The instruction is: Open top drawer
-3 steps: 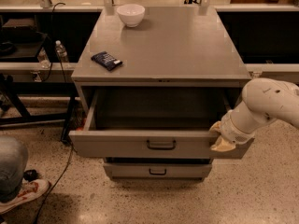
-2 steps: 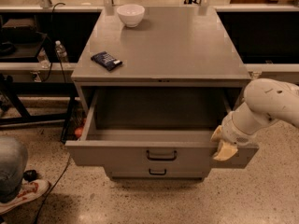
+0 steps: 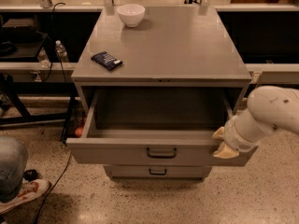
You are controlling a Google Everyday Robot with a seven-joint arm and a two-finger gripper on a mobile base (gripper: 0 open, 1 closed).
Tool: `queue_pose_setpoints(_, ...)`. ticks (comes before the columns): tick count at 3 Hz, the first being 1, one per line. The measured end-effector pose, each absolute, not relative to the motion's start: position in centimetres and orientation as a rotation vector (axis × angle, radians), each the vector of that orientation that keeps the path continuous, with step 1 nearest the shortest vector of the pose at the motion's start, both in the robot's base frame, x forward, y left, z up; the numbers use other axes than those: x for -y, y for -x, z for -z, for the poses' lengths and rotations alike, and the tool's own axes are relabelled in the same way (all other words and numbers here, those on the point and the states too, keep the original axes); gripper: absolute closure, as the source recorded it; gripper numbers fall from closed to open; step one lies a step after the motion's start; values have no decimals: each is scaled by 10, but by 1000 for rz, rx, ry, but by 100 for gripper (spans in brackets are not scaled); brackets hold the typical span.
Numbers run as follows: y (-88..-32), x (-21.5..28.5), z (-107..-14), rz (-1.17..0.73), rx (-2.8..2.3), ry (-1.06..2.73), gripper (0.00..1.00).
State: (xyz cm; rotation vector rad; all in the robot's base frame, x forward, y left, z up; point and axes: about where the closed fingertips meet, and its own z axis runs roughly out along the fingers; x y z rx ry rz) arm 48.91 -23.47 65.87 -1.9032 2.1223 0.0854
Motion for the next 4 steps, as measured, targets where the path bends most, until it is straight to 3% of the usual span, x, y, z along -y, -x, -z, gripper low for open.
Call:
queue_pose_setpoints(2,-460,240,-662,-24,-2146,1826,100)
queue_pose_setpoints(3,-450,242,-663,-6,-2154,1792,82)
queue_pose_setpoints(4,-450,242,-663,-5,-2153,1794,57)
